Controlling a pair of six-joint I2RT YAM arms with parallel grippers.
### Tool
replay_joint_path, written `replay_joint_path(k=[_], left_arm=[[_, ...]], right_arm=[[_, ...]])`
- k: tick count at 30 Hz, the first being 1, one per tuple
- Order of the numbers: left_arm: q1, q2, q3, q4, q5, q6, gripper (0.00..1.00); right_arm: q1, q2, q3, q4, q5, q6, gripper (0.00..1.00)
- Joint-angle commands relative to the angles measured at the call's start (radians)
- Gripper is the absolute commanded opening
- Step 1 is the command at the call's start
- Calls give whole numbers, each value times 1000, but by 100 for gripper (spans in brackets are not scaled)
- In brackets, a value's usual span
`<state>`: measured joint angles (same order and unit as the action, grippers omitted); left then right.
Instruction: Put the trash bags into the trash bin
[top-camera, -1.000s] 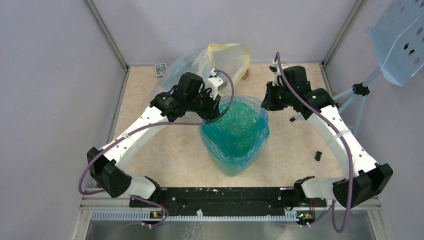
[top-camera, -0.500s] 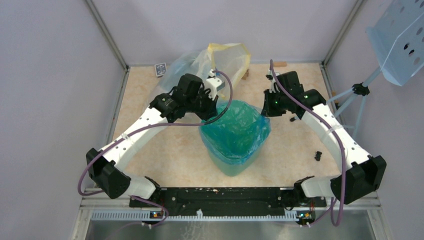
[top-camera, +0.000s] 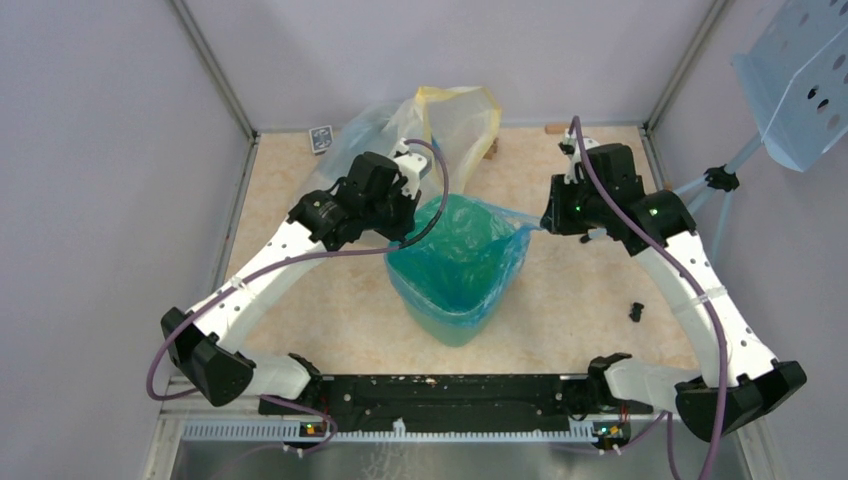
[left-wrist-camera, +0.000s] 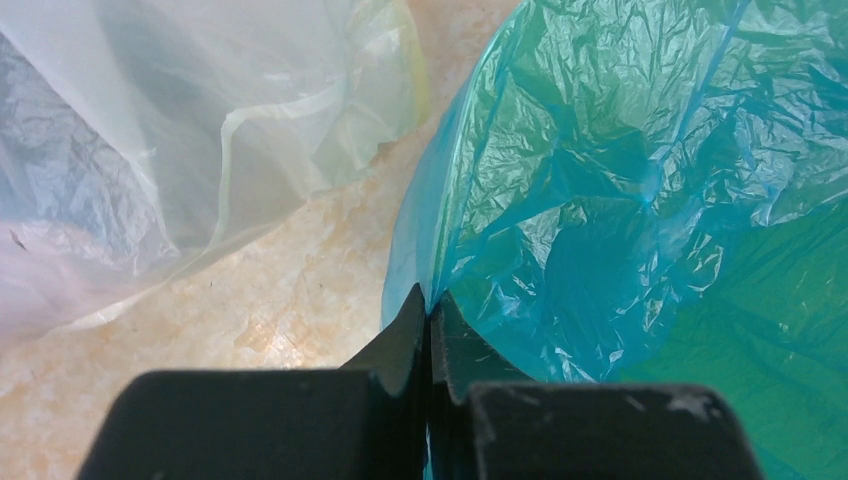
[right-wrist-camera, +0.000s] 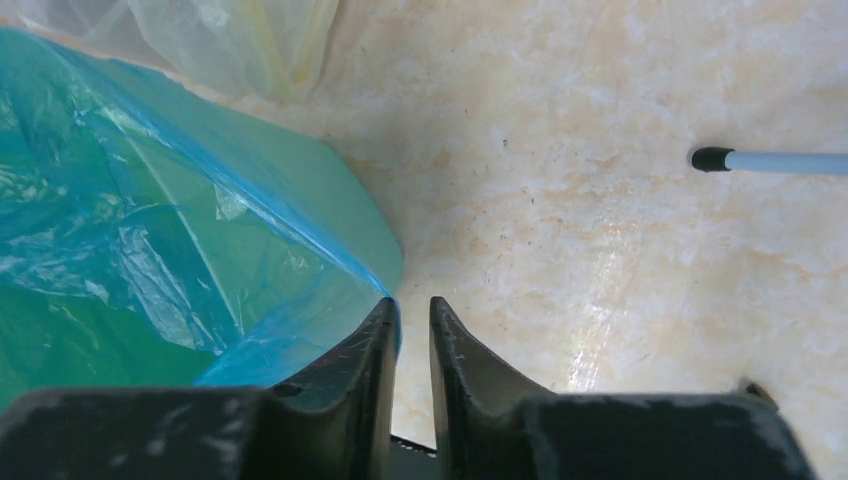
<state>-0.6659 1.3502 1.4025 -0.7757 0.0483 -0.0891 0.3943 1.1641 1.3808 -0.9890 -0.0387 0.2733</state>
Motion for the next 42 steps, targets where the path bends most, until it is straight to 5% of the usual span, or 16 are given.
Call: replay_joint_path(k=[1,6,12,19,28,33,38,42], left_arm=[[0,-36,47,-17,-39,-77,0],[0,-41,49,-21,-65,-95,0],[-1,-45,53,-29,-117,-139,0],[-1,-43,54,-35,-153,-210,0],[-2,-83,34,-25,-211,-262,0],[-2,-91,23,-27,-224,-255,0],[-2,-86,13,-24,-215,-252,0],[-2,-92,-10,-9,-203,-250,0]], right_arm=[[-9,-51,89,-41,36,-4,26],[21,-69,144,-104,69,-9,39],[108,-82,183,-123,81,51,70],[525,105,356,-270,575,223,69],[612,266,396,-315,744,269,65],[607,222,348,-325,784,281,48],[529,142,269,-300,744,249,11],[447,76,174,-221,646,198,0]])
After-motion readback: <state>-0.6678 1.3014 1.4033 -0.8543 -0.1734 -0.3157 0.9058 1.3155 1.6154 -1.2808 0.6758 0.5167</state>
